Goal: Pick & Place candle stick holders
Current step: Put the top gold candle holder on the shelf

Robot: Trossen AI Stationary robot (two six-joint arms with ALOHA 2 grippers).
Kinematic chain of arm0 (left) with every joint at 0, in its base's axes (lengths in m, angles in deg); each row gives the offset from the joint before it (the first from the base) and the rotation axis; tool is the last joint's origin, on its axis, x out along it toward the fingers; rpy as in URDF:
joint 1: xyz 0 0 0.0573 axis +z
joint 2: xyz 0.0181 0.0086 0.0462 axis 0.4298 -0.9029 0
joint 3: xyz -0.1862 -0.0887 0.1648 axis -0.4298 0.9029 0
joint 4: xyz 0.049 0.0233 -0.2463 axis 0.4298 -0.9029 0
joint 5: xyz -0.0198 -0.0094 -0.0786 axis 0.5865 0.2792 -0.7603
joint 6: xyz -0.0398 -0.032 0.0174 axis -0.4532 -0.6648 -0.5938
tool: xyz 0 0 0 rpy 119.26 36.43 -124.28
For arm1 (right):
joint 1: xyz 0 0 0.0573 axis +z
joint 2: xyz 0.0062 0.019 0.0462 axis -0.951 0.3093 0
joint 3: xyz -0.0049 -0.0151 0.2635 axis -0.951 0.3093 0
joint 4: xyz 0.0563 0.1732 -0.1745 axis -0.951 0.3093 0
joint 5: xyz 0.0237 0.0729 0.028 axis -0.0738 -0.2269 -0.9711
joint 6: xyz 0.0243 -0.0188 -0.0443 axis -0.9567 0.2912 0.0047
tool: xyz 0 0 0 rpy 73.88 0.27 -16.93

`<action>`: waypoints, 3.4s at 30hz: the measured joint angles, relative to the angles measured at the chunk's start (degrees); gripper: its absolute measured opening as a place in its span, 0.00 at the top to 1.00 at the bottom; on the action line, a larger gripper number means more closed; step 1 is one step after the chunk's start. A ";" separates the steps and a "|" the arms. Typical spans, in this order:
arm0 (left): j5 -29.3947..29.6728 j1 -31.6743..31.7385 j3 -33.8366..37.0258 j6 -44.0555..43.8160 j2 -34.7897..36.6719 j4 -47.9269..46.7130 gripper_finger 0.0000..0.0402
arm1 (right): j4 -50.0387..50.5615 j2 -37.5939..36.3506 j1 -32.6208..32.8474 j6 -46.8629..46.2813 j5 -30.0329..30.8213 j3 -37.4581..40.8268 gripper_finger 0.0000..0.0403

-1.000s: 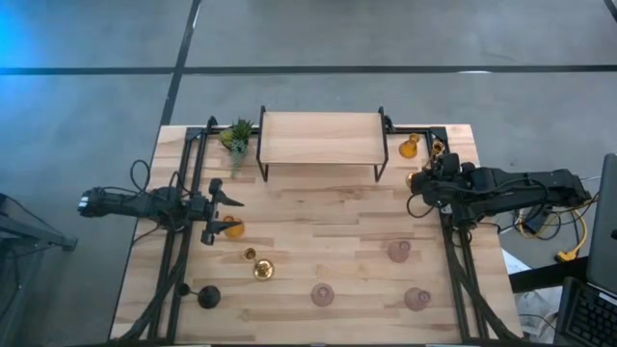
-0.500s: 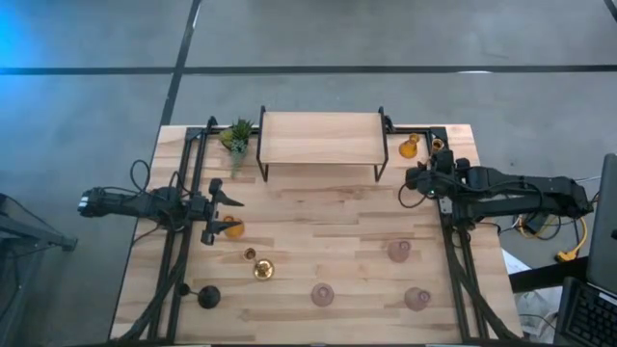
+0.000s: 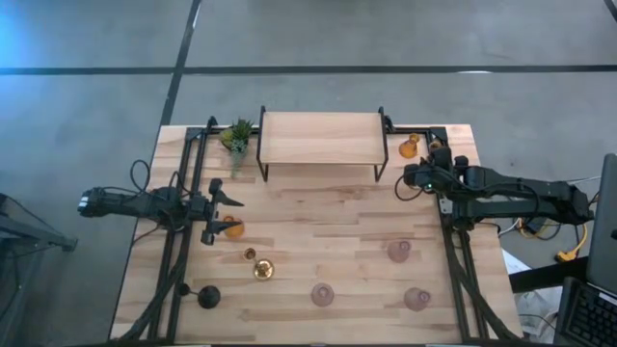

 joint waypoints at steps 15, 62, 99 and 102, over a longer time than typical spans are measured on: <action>0.00 -0.01 0.00 0.01 0.00 0.00 0.39 | 1.78 0.57 0.00 14.62 -2.16 -15.51 0.97; 0.00 -0.02 0.00 -0.01 0.00 0.00 0.39 | -16.98 43.55 -33.31 64.32 -59.34 -57.88 0.97; 0.00 -0.02 0.00 0.01 0.00 0.00 0.39 | -14.90 46.07 -39.52 63.99 -65.21 -55.56 0.97; 0.00 -0.02 -0.01 0.01 0.00 0.00 0.39 | -14.77 46.01 -39.52 64.01 -65.18 -55.52 0.97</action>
